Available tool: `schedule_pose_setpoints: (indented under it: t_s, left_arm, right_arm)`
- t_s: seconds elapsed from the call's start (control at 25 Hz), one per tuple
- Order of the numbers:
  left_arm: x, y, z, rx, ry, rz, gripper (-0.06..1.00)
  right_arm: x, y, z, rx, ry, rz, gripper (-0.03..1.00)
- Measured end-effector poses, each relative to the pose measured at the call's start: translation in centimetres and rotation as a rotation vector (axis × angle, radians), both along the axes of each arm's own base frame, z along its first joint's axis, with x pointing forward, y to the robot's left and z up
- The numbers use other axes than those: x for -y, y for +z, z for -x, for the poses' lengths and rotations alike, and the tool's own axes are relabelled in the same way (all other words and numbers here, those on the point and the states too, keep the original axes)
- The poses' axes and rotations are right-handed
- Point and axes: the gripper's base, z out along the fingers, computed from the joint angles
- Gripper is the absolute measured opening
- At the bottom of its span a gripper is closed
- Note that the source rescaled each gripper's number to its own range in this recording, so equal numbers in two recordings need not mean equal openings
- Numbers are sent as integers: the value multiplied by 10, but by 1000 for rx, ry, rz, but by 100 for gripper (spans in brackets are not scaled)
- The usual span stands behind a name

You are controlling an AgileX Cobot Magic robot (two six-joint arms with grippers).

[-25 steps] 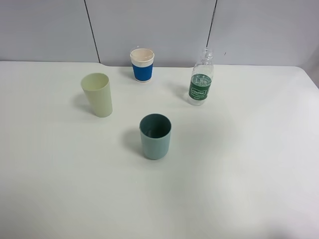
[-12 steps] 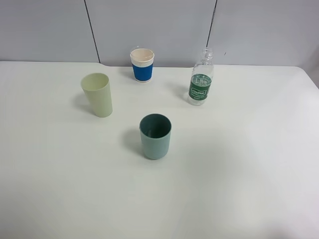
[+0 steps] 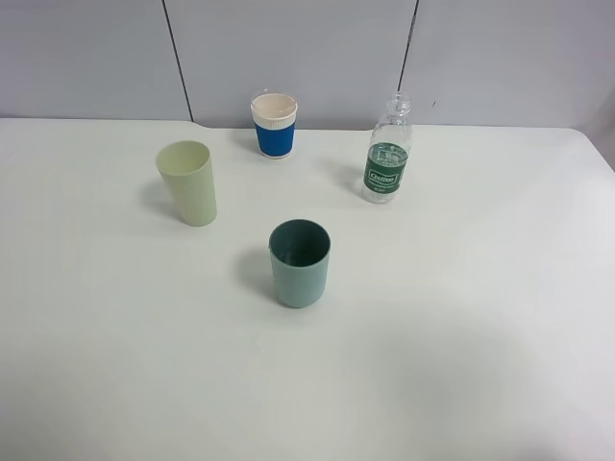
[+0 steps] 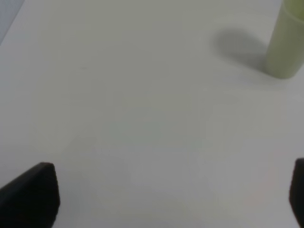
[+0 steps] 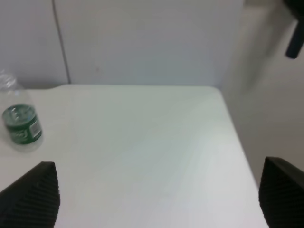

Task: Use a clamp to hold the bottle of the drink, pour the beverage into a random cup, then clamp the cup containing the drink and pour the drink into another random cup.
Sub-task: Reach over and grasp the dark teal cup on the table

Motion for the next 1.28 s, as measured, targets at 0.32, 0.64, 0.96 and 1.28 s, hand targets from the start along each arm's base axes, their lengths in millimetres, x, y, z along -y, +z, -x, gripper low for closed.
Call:
schedule_pose_setpoints:
  t_s: [0.32, 0.64, 0.96, 1.28]
  left_arm:
    - [0, 0, 0, 0, 0, 0, 96]
    - [0, 0, 0, 0, 0, 0, 96]
    - [0, 0, 0, 0, 0, 0, 96]
    - [0, 0, 0, 0, 0, 0, 96]
  right_arm:
    - [-16, -55, -6, -110, 152, -13, 67]
    - [-26, -84, -20, -213, 208, -28, 67]
    - [-26, -84, -20, -214, 209, -27, 67]
    - [-26, -84, -20, -214, 196, -28, 67]
